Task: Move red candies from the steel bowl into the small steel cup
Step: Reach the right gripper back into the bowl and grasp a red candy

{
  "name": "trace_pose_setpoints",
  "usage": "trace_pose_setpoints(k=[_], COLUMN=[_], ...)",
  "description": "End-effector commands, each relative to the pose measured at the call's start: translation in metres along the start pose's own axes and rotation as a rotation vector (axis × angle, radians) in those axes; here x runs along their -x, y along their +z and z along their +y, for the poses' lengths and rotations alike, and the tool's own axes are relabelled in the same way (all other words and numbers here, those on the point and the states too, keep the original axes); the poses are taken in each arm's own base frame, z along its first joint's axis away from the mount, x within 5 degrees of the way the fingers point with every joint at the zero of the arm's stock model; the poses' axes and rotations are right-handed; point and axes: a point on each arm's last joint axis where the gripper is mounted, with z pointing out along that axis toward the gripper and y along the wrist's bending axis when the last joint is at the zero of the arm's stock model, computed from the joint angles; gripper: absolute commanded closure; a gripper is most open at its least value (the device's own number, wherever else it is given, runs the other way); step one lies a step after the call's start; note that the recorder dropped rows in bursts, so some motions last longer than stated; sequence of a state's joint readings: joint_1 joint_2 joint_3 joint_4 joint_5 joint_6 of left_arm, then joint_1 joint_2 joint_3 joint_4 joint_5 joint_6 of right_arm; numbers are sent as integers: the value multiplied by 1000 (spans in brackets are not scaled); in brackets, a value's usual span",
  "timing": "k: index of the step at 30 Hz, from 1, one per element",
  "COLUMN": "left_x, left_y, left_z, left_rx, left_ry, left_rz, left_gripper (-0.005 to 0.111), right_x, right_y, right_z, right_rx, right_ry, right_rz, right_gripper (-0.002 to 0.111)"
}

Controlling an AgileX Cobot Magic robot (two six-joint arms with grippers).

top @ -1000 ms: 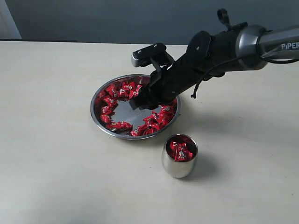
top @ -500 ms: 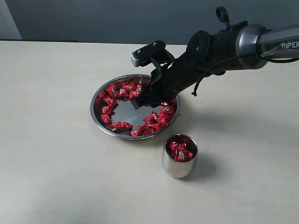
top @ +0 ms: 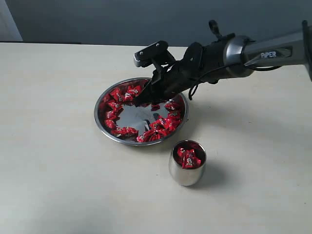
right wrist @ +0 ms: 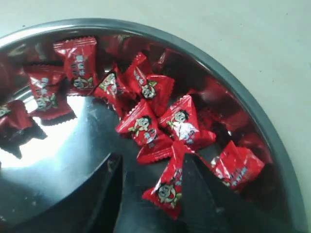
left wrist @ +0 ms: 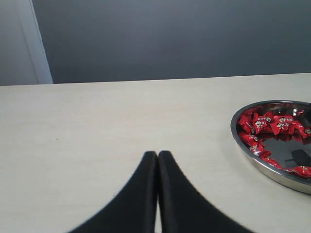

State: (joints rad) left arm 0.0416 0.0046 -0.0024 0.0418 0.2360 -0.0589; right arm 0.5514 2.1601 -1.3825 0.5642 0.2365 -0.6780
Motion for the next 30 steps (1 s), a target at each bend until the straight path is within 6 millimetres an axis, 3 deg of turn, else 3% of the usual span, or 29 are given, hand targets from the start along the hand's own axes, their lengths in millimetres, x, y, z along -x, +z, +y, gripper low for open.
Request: trace_pose_setpoints(k=[1, 17, 22, 30], left_x=[0, 0, 0, 0], left_y=[0, 0, 0, 0], left_z=[0, 0, 0, 0], left_rx=[-7, -7, -7, -7], left_ry=[-3, -3, -3, -3], left_rz=[-6, -6, -6, -6], left_gripper=[106, 106, 106, 106], right_x=[5, 0, 10, 24], right_y=[12, 14, 2, -8], right_z=[-5, -7, -22, -25], right_rx=[-12, 12, 21, 17], right_ry=[10, 141, 201, 98], right_rz=[-20, 57, 157, 228], right_gripper=[69, 69, 69, 69])
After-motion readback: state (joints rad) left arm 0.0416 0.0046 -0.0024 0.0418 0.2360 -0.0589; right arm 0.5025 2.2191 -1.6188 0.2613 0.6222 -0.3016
